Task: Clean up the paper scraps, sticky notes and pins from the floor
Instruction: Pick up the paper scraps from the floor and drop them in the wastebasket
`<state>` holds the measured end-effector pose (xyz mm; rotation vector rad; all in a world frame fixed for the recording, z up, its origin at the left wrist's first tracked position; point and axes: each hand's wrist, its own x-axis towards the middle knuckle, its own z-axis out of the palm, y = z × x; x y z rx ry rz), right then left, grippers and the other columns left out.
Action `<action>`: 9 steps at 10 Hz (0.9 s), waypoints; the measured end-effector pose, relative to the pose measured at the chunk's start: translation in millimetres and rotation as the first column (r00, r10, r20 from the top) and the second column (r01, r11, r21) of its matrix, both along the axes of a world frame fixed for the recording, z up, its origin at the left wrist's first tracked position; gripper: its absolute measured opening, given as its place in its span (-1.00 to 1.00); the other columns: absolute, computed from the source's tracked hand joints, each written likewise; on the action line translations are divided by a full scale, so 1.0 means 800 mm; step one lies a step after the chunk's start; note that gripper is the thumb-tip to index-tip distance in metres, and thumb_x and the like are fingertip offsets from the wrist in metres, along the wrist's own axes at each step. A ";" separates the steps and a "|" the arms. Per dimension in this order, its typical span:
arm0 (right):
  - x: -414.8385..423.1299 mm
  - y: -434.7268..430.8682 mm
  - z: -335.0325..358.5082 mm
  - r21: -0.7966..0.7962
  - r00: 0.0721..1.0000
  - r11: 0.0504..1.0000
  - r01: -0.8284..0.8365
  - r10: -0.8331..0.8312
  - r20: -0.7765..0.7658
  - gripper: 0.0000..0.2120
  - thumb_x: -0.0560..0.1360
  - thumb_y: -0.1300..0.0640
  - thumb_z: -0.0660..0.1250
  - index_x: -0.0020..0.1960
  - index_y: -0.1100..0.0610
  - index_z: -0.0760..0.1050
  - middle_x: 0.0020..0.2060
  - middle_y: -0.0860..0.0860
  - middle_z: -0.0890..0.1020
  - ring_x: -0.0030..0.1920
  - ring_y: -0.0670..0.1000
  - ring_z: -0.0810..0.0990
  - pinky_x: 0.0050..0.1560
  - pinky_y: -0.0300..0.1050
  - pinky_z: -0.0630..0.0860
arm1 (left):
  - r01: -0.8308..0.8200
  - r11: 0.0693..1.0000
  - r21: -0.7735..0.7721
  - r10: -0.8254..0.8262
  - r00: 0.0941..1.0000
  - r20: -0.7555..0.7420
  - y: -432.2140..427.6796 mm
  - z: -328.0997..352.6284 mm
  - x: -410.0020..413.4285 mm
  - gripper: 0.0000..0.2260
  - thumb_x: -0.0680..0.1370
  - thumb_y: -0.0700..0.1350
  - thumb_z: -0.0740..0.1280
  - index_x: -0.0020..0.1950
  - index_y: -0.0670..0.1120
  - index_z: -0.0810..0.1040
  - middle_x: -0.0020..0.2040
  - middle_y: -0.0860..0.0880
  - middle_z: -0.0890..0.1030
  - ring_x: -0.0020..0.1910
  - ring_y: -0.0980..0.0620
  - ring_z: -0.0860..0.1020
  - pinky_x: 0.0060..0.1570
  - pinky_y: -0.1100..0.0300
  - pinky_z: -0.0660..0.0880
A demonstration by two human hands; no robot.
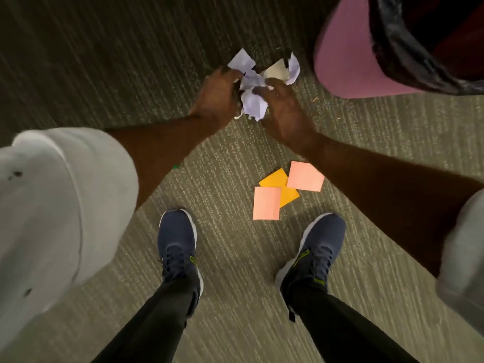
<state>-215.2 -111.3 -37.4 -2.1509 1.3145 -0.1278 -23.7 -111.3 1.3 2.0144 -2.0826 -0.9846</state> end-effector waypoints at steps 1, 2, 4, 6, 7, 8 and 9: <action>0.006 -0.010 -0.036 -0.009 0.963 0.978 -0.209 0.204 -0.175 -0.43 0.46 0.11 0.40 0.44 0.09 0.36 0.43 0.28 0.35 0.41 0.37 0.32 0.35 0.27 0.39 | 0.130 0.991 -0.040 -0.132 0.990 -0.053 -0.026 -0.022 0.003 -0.54 0.62 -0.09 0.25 0.51 -0.14 0.34 0.42 -0.12 0.41 0.40 -0.09 0.43 0.38 0.02 0.36; 0.008 -0.012 -0.064 0.020 0.913 0.957 -0.288 0.281 -0.297 -0.40 0.48 0.09 0.42 0.45 -0.08 0.27 0.47 0.20 0.27 0.41 0.37 0.30 0.19 0.29 0.50 | 0.344 0.930 0.132 -0.356 0.930 0.086 -0.044 -0.048 0.004 -0.36 0.60 -0.20 0.30 0.62 0.03 0.12 0.61 -0.17 0.05 0.53 -0.23 0.24 0.45 -0.15 0.27; 0.013 0.007 -0.053 -0.072 0.901 0.950 -0.304 0.263 -0.344 -0.47 0.51 0.29 0.28 0.43 0.03 0.30 0.47 0.22 0.28 0.29 0.32 0.39 0.05 0.21 0.59 | 0.384 0.914 0.128 -0.391 0.920 0.035 -0.042 -0.064 0.002 -0.44 0.59 -0.23 0.26 0.59 -0.04 0.23 0.62 -0.16 0.05 0.51 -0.28 0.25 0.42 -0.13 0.28; 0.022 0.027 -0.027 -0.099 0.967 0.972 -0.214 0.196 -0.166 -0.68 0.55 0.28 0.16 0.25 0.20 0.51 0.31 0.25 0.45 0.12 0.35 0.52 0.02 0.20 0.57 | 0.379 0.924 0.042 -0.381 0.919 0.100 -0.008 -0.052 0.003 -0.65 0.62 -0.01 0.18 0.34 -0.09 0.53 0.30 -0.16 0.54 0.21 -0.15 0.58 0.25 -0.06 0.53; 0.020 0.036 -0.023 -0.077 0.974 0.980 -0.185 0.173 -0.146 -0.70 0.56 0.28 0.20 0.24 0.13 0.51 0.27 0.20 0.47 0.11 0.29 0.55 -0.02 0.18 0.58 | 0.230 0.973 0.025 -0.231 0.971 0.055 0.007 -0.046 0.002 -0.74 0.61 -0.13 0.30 0.28 -0.12 0.59 0.17 -0.17 0.61 0.11 -0.13 0.63 0.16 -0.03 0.58; 0.018 0.044 -0.005 -0.041 0.979 0.989 -0.140 0.132 -0.158 -0.60 0.53 0.30 0.23 0.31 0.04 0.50 0.29 0.09 0.49 0.10 0.21 0.58 0.02 0.13 0.58 | 0.175 0.984 -0.025 -0.174 0.985 0.018 0.024 -0.024 0.001 -0.74 0.62 -0.14 0.30 0.26 -0.18 0.62 0.13 -0.22 0.64 0.07 -0.16 0.63 0.15 0.00 0.56; 0.013 0.049 0.022 -0.094 0.982 0.987 -0.127 0.112 -0.150 -0.61 0.50 0.34 0.28 0.28 0.06 0.52 0.17 0.07 0.55 0.00 0.17 0.62 -0.10 0.02 0.56 | 0.157 0.985 -0.071 -0.157 0.988 0.000 0.036 0.001 0.005 -0.77 0.60 -0.18 0.33 0.22 -0.18 0.65 0.11 -0.19 0.64 0.03 -0.13 0.64 0.11 0.06 0.55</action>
